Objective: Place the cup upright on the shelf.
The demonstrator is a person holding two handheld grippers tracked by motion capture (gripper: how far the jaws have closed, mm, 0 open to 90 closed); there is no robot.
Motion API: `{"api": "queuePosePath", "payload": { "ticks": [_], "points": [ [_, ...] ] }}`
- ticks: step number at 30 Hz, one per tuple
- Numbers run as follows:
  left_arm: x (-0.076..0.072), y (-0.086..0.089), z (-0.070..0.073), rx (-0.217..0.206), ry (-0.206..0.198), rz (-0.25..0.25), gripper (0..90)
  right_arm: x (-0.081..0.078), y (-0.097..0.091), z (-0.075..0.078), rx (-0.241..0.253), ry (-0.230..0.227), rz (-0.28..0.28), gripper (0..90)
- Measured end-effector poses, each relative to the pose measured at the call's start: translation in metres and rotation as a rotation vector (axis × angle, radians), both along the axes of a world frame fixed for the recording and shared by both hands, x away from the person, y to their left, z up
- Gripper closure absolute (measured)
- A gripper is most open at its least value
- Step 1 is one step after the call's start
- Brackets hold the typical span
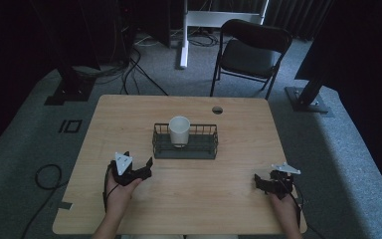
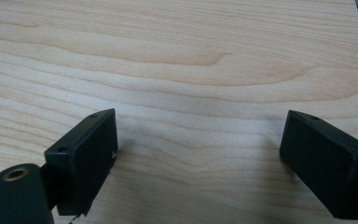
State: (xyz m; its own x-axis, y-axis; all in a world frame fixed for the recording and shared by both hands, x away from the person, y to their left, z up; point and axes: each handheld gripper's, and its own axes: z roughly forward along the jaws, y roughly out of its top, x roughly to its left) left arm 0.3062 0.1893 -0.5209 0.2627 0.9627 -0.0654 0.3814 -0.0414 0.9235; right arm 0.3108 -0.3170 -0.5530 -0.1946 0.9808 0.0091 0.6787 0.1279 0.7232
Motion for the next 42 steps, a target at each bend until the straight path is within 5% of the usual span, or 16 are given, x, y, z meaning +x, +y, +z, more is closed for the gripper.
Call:
{"api": "queuePosePath", "payload": {
  "ticks": [9, 15, 31, 42],
  "points": [
    [-0.008, 0.019, -0.008, -0.011, 0.029, 0.061, 9.7, 0.0, 0.0, 0.0, 0.0, 0.0, 0.0, 10.8],
    [-0.012, 0.032, -0.013, 0.009, 0.085, 0.119, 9.7, 0.0, 0.0, 0.0, 0.0, 0.0, 0.0, 10.8],
    [-0.024, 0.062, -0.024, 0.042, 0.191, 0.164, 9.7, 0.0, 0.0, 0.0, 0.0, 0.0, 0.0, 10.8],
    [-0.028, 0.07, -0.026, 0.06, 0.285, 0.137, 9.7, 0.0, 0.0, 0.0, 0.0, 0.0, 0.0, 10.8]
  ]
}}
